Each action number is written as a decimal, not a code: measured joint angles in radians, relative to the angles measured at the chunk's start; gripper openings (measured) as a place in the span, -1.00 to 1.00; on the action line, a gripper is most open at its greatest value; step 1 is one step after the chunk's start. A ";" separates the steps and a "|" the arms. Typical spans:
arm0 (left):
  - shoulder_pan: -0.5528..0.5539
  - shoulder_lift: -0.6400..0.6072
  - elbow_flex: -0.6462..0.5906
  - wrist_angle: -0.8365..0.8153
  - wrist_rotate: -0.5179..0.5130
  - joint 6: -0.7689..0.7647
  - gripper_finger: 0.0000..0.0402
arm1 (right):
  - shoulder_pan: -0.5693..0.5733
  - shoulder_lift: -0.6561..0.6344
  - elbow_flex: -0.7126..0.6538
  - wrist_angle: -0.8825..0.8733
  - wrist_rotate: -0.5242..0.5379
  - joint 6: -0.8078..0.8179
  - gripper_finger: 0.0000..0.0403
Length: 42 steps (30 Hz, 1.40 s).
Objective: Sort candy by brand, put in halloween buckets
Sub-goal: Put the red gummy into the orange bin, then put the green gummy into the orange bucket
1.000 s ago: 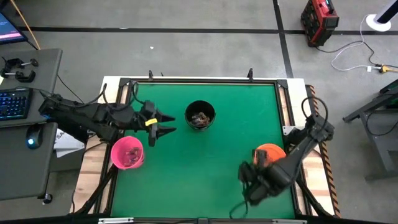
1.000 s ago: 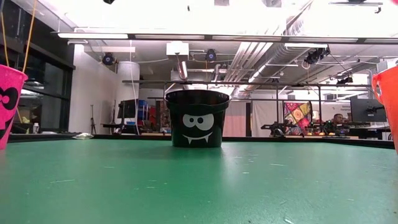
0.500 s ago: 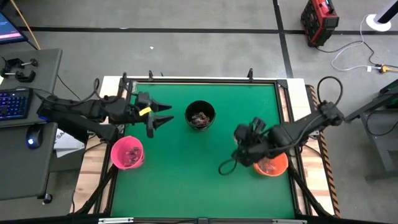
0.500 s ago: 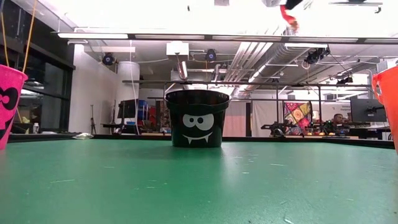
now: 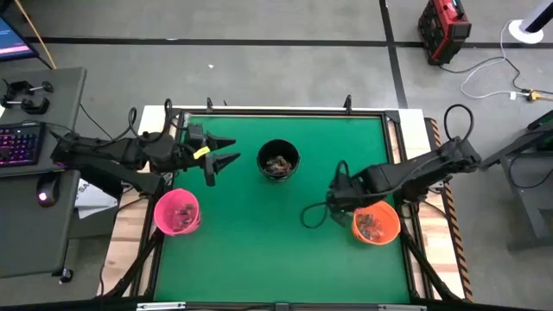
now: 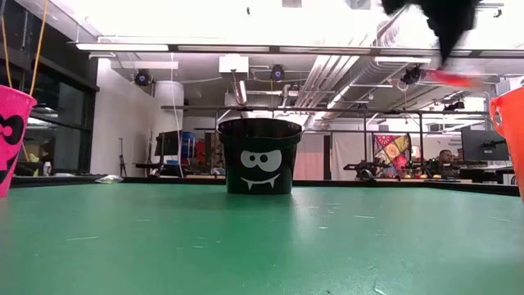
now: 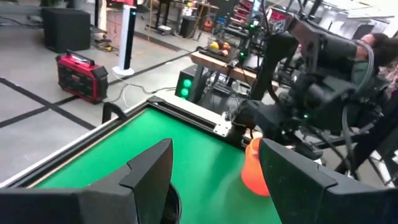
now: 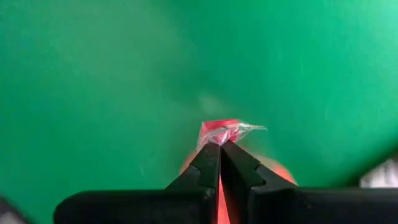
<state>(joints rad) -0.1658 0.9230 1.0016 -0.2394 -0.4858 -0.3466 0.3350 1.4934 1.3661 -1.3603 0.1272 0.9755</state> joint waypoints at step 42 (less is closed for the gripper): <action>0.947 0.518 0.480 -0.711 0.140 0.113 0.13 | -0.011 -0.422 -0.187 0.239 0.190 0.170 0.30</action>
<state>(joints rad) 0.7816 1.4415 1.4818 -0.9507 -0.3457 -0.2337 0.3241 1.0714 1.1791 -1.1212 0.3171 1.1458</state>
